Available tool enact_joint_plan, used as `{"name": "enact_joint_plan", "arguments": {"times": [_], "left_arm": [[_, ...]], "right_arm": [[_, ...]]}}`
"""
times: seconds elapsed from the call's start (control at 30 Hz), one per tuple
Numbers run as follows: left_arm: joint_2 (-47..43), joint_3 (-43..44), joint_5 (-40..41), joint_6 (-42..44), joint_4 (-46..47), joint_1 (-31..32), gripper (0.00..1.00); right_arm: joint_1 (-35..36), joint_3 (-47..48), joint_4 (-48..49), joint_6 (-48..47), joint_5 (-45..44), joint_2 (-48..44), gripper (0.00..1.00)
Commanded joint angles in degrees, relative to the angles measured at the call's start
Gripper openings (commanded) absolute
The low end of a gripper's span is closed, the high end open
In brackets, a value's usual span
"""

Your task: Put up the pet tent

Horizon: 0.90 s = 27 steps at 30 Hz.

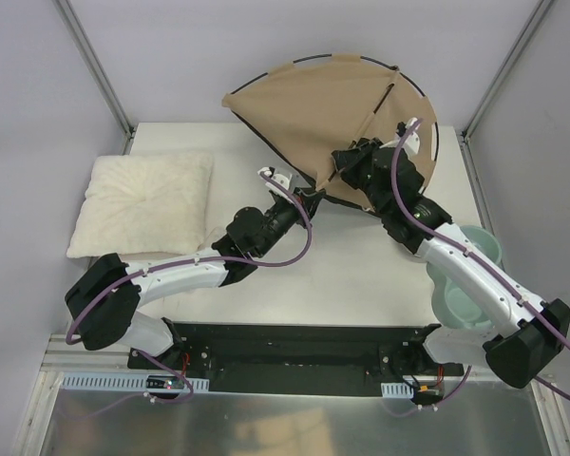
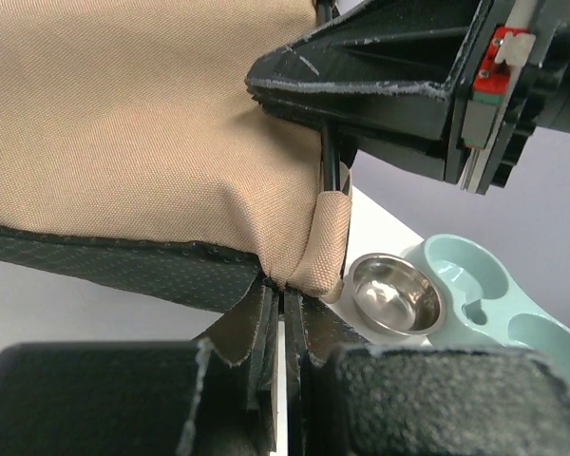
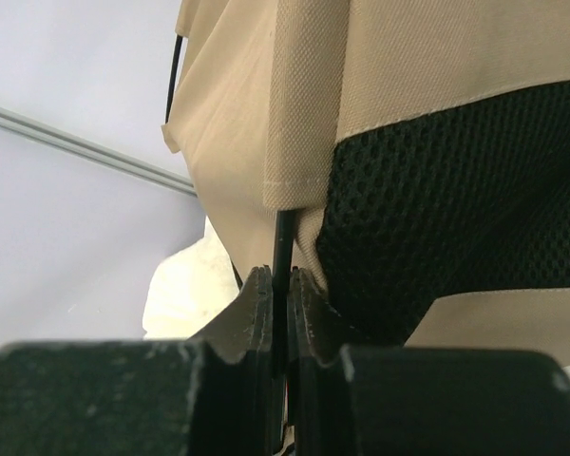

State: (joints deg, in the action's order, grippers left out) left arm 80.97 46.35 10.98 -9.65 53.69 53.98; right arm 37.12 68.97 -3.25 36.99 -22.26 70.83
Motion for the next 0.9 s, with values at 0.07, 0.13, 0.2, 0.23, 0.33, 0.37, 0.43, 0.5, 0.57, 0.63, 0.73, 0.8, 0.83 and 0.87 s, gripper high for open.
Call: {"name": "enact_joint_plan", "arguments": {"times": [0.07, 0.13, 0.2, 0.23, 0.33, 0.37, 0.43, 0.5, 0.57, 0.63, 0.73, 0.8, 0.83, 0.87], "left_arm": [[-2.92, 1.02, -1.05, -0.98, 4.06, -0.36, 0.00], [-2.92, 1.02, -1.23, -1.07, 4.05, -0.36, 0.00], [-2.75, 1.03, -1.58, -0.99, 3.88, -0.54, 0.00], [-2.83, 1.03, -1.75, -0.98, 3.70, -0.45, 0.00], [-2.92, 1.20, -2.63, -0.55, 3.26, -0.63, 0.00], [-2.92, 1.11, -2.81, -0.37, 3.17, -0.71, 0.00], [-2.75, 1.38, -3.42, 0.33, 3.08, -0.71, 0.00], [-2.48, 1.46, -3.95, 0.60, 2.91, -0.71, 0.00], [-1.96, 1.90, -4.74, 0.86, 2.82, -0.54, 0.00], [-1.43, 2.34, -6.23, 0.86, 2.73, -0.54, 0.00], [-0.81, 3.48, -9.48, 1.56, 0.37, -0.54, 0.00], [-0.55, 3.58, -10.89, 2.26, -0.34, -0.63, 0.00], [-0.46, 3.57, -10.90, 2.09, -0.52, -0.63, 0.00], [-0.64, 3.57, -10.90, 1.83, -0.60, -0.71, 0.00]], "right_arm": [[2.60, -0.06, 0.61, -3.68, -1.29, 0.98, 0.00], [3.21, -0.24, 1.05, -3.59, -1.03, 0.63, 0.00], [3.57, -0.15, 1.31, -4.03, -0.15, 0.63, 0.00], [3.83, -0.24, 1.23, -4.29, -0.06, 0.71, 0.00], [4.18, -0.68, 1.40, -5.26, 0.90, 0.72, 0.00], [4.27, -1.03, 1.31, -5.35, 1.60, 0.72, 0.00], [4.53, -1.55, 0.88, -5.62, 2.74, 0.63, 0.00], [4.97, -2.26, 0.87, -5.62, 3.10, 0.54, 0.00], [5.76, -2.70, 1.22, -5.97, 3.10, 0.36, 0.00], [6.38, -3.22, 1.40, -6.14, 2.75, 0.28, 0.00], [7.08, -3.31, 1.57, -6.14, 2.40, 0.45, 0.00], [7.17, -3.23, 1.66, -6.49, 2.92, 0.45, 0.00], [7.17, -3.23, 1.49, -6.76, 3.19, 0.45, 0.00], [7.17, -3.05, 1.23, -7.19, 3.45, 0.45, 0.00]]}}
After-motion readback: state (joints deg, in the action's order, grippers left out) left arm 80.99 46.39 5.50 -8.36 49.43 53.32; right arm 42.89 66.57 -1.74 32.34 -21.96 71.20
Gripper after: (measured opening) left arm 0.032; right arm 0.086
